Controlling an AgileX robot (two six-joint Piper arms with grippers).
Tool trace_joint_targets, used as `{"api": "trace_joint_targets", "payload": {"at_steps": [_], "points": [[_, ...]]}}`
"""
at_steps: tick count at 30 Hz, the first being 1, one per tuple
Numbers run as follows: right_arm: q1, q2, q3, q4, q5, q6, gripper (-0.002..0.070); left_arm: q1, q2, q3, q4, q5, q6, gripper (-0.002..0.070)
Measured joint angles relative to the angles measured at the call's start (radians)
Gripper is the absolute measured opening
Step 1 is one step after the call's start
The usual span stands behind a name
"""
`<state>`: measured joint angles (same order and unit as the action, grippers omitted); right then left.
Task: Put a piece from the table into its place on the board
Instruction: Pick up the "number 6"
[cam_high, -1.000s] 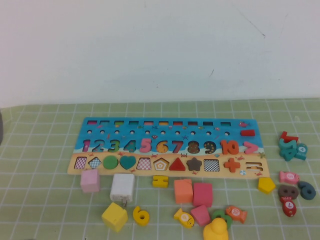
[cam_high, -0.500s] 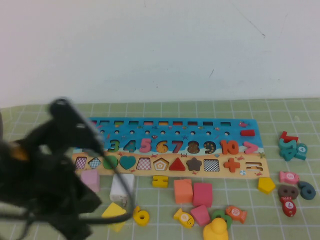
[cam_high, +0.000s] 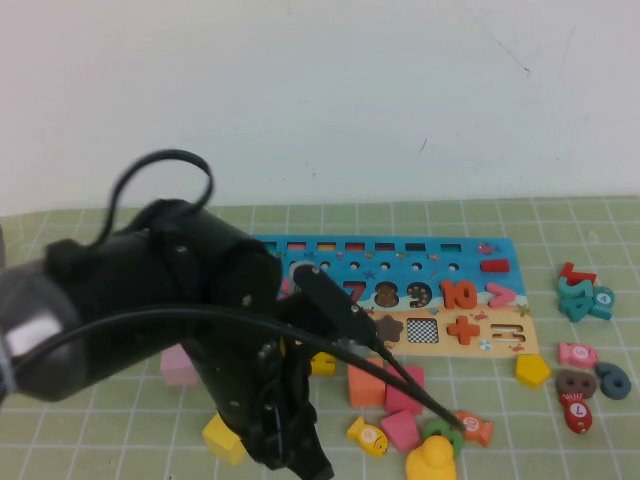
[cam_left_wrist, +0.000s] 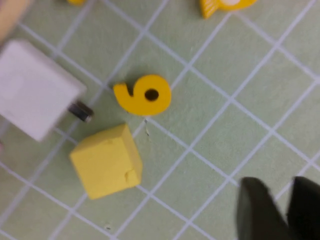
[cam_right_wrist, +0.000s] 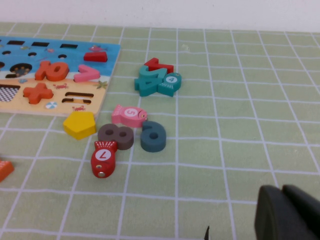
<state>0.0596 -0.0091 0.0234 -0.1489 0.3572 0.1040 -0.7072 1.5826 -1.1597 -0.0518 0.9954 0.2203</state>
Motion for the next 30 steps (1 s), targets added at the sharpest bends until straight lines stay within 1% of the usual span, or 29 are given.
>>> {"api": "trace_joint_targets", "payload": {"at_steps": [3,5,7,8,10,16,20,22,25,27,30], "points": [[0.000,0.000,0.000,0.000,0.000,0.000,-0.0001,0.002,0.048,0.000,0.000,0.000,-0.047,0.0267],[0.000,0.000,0.000,0.000,0.000,0.000,-0.0001,0.002,0.073,0.000,0.000,-0.008,-0.065,0.0392],[0.000,0.000,0.000,0.000,0.000,0.000,-0.0001,0.002,0.091,0.000,-0.002,-0.030,-0.072,0.0468],[0.000,0.000,0.000,0.000,0.000,0.000,-0.0001,0.002,0.100,0.000,-0.002,-0.044,-0.078,0.0489],[0.000,0.000,0.000,0.000,0.000,0.000,-0.0001,0.002,0.115,0.000,0.002,-0.070,-0.093,0.0506],[0.000,0.000,0.000,0.000,0.000,0.000,-0.0001,0.008,0.145,0.000,0.032,-0.127,-0.107,0.0507],[0.000,0.000,0.000,0.000,0.000,0.000,-0.0001,0.056,0.155,0.000,0.030,-0.152,-0.104,0.0507],[0.000,0.000,0.000,0.000,0.000,0.000,-0.0001,0.090,0.160,0.000,0.009,-0.156,-0.081,0.0507],[0.000,0.000,0.000,0.000,0.000,0.000,-0.0001,0.134,0.172,0.000,-0.051,-0.156,-0.002,0.0507],[0.000,0.000,0.000,0.000,0.000,0.000,-0.0001,0.149,0.183,0.000,-0.080,-0.159,0.039,0.0507],[0.000,0.000,0.000,0.000,0.000,0.000,-0.0001,0.150,0.202,-0.002,-0.107,-0.161,0.078,0.0501]]}}
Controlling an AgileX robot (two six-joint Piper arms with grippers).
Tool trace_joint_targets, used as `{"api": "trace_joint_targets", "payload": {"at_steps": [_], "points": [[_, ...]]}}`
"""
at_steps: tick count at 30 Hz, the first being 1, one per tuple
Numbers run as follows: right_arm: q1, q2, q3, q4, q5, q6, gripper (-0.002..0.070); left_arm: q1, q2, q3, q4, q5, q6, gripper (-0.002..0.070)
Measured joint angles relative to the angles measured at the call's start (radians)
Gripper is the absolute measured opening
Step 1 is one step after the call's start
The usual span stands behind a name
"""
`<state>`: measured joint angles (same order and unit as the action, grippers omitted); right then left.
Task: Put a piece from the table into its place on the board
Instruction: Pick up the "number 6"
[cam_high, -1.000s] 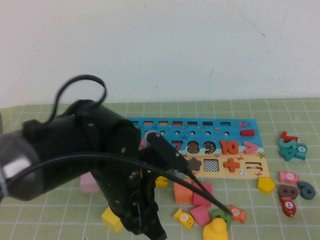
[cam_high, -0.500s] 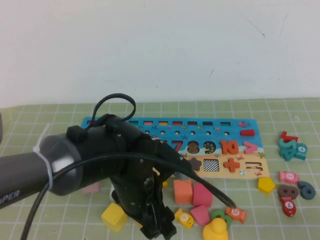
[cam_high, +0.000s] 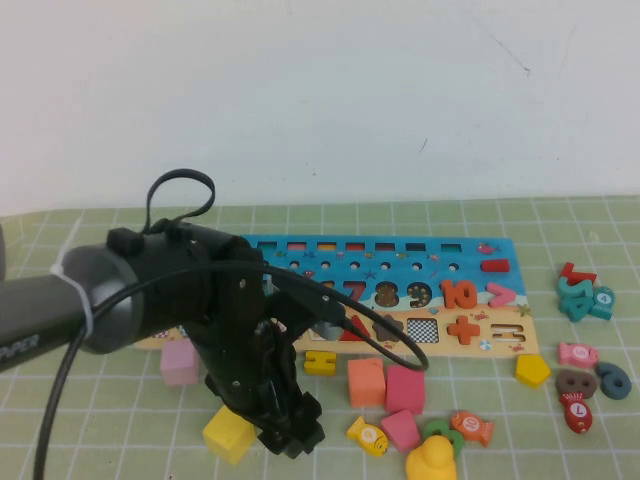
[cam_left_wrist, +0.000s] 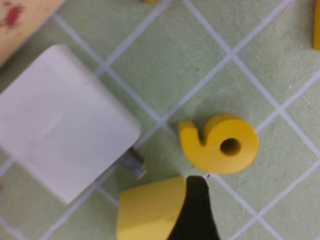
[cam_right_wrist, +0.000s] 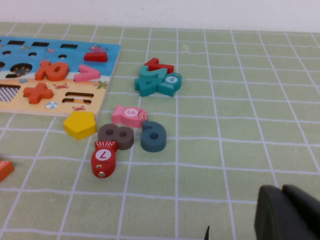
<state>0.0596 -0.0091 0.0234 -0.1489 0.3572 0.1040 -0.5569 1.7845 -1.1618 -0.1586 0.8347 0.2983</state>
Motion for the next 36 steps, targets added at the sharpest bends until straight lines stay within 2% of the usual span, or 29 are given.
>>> {"api": "trace_joint_targets", "payload": {"at_steps": [10,36], "points": [[0.000,0.000,0.000,0.000,0.000,0.000,-0.0001,0.000,0.085,-0.007,-0.013,-0.038,0.039,0.0452],[0.000,0.000,0.000,-0.002,0.000,0.000,-0.0001,0.001,0.120,-0.010,0.012,-0.080,0.040,0.0451]]}}
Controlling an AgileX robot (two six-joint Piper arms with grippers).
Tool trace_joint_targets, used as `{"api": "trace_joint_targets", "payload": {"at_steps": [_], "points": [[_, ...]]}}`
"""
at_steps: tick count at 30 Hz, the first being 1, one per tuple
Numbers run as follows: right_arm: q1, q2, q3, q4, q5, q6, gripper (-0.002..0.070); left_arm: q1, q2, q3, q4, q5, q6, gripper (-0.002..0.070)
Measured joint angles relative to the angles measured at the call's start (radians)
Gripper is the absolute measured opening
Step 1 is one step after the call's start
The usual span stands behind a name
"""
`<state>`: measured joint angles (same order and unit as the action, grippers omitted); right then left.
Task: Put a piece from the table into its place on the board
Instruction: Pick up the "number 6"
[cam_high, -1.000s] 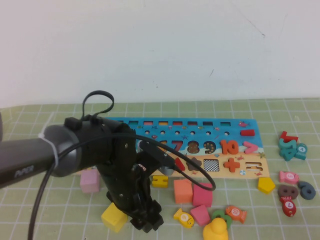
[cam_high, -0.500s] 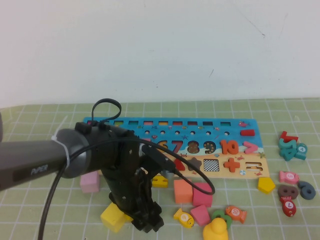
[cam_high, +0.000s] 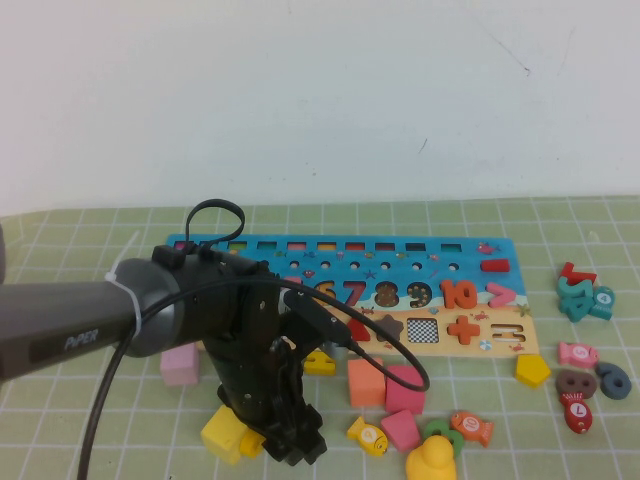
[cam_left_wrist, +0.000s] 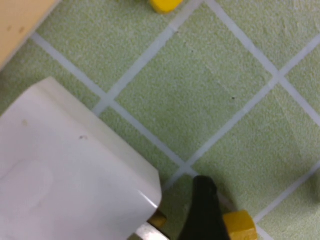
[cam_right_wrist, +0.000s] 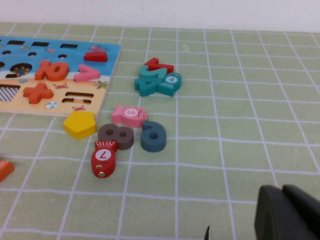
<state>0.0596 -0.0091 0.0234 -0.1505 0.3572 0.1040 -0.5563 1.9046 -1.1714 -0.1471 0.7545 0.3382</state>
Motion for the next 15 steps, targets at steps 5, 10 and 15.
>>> {"api": "trace_joint_targets", "payload": {"at_steps": [5,10,15], "points": [[0.000,0.000,0.000,0.000,0.000,0.000,-0.0001,0.000,0.000,0.000,0.002,0.028,0.000,0.0450],[0.000,0.000,0.000,0.000,0.000,0.000,-0.0001,0.000,0.000,0.000,-0.018,0.066,0.000,0.0451],[0.000,0.000,0.000,0.000,0.000,0.000,-0.0001,0.000,0.000,0.000,-0.063,0.076,0.001,0.0435]]}}
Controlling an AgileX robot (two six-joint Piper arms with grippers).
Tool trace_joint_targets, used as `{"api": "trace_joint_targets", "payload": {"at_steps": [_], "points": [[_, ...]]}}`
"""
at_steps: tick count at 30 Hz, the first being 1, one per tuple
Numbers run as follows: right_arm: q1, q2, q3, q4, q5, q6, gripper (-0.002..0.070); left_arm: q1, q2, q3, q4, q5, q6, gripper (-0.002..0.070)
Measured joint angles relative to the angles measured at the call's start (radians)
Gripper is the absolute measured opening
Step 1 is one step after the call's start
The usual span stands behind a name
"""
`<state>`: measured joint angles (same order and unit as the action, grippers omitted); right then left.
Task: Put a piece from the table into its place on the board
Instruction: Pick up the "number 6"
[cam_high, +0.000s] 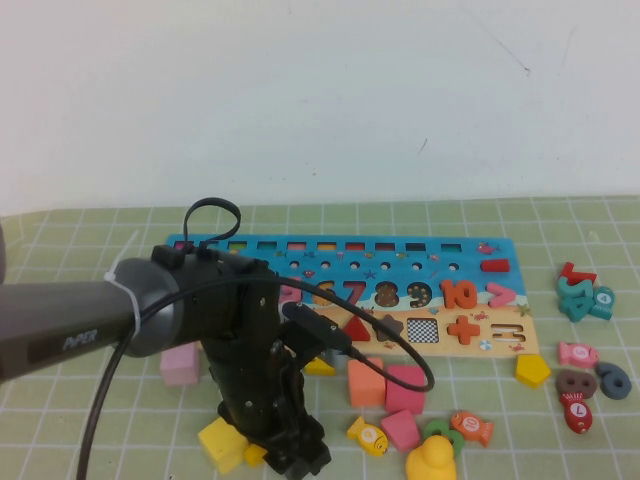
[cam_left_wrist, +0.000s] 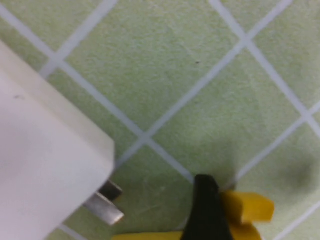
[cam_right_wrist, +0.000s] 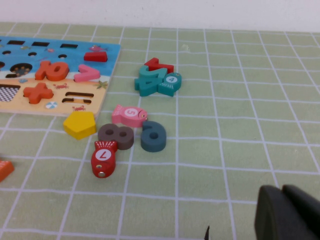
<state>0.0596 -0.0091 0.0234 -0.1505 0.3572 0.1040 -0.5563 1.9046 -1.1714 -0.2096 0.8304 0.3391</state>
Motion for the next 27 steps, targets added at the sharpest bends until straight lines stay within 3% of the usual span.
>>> {"api": "trace_joint_targets", "payload": {"at_steps": [9,18,27], "points": [[0.000,0.000,0.000,0.000,0.000,0.000,-0.0001,0.000,-0.068,0.000,-0.063,0.015,0.032,0.0353],[0.000,0.000,0.000,0.000,0.000,0.000,-0.0001,0.000,-0.084,0.000,-0.079,0.038,0.092,0.0344],[0.000,0.000,0.000,0.000,0.000,0.000,-0.0001,0.000,-0.086,0.000,0.040,0.030,0.067,0.0307]]}}
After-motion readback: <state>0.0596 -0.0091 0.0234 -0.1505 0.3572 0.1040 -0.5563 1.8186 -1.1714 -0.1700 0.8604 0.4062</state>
